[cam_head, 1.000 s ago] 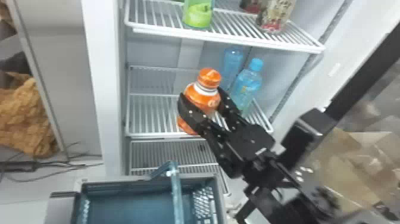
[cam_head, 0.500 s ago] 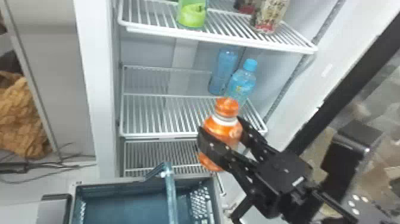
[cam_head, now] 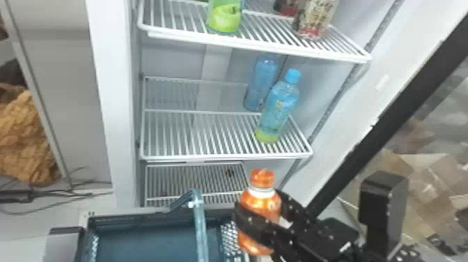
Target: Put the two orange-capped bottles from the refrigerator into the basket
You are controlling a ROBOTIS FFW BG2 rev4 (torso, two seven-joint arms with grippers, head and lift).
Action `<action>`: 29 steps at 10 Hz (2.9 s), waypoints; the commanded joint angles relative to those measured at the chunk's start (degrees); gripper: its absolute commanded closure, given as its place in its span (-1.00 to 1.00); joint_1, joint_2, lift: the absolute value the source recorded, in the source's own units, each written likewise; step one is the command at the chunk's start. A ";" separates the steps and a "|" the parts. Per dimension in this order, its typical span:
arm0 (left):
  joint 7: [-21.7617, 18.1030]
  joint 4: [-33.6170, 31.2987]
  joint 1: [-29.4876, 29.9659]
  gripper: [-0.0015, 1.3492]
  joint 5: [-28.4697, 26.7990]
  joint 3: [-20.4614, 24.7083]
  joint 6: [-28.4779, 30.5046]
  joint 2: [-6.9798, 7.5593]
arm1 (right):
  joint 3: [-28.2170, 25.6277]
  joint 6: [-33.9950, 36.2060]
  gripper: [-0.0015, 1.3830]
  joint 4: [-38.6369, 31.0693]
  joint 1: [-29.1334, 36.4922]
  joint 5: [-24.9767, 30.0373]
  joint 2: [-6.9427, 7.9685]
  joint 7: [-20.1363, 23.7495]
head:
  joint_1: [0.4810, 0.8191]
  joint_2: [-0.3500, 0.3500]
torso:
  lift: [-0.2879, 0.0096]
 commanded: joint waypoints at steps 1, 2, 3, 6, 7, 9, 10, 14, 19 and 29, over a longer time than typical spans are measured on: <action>0.00 0.00 -0.17 0.77 -0.11 -0.13 0.09 0.09 | -0.38 3.31 0.09 -0.26 1.07 -1.29 0.21 0.14 | 0.27 -1.00 | -1.00; 0.09 0.00 -0.45 0.77 -0.23 -0.13 0.09 0.09 | -0.38 4.86 0.09 -0.26 1.21 -2.78 -0.06 0.41 | 0.27 -1.00 | -1.00; 0.09 0.00 -0.73 0.77 -0.23 -0.36 0.09 0.18 | 0.08 6.26 0.09 -0.26 1.07 -3.80 -0.32 0.67 | 0.27 -1.00 | -1.00; 0.09 0.00 -1.15 0.77 -0.23 -0.58 0.37 0.35 | 3.28 7.25 0.09 0.28 -0.47 -5.97 -1.02 1.81 | 0.27 -1.00 | -1.00; 0.09 0.00 -1.15 0.77 -0.23 -0.70 0.37 0.44 | 3.85 7.25 0.09 3.09 -1.46 -7.00 -1.11 2.17 | 0.27 -1.00 | -1.00; 0.09 0.00 -1.15 0.77 -0.23 -0.81 0.37 0.44 | 3.96 7.25 0.09 5.49 -2.44 -7.35 -1.20 2.25 | 0.27 -1.00 | -1.00; 0.09 0.00 -1.15 0.77 -0.23 -0.81 0.37 0.44 | 4.19 7.25 0.09 6.75 -2.86 -7.69 -1.20 2.34 | 0.27 -1.00 | -1.00; 0.09 0.00 -1.15 0.77 -0.23 -0.70 0.37 0.35 | 4.87 7.25 -0.32 9.42 -4.13 -9.17 -1.55 2.96 | 0.27 -1.00 | -1.00; 0.09 0.00 -1.15 0.77 0.00 -0.81 0.23 0.35 | 4.65 2.47 -0.74 9.42 -3.57 -8.95 -1.46 3.84 | 0.27 -1.00 | -1.00; 0.18 0.00 -1.30 0.77 -0.11 -0.58 -0.33 0.18 | 3.28 -46.47 -0.73 22.78 -4.69 -0.72 0.65 -2.58 | 0.27 -1.00 | -1.00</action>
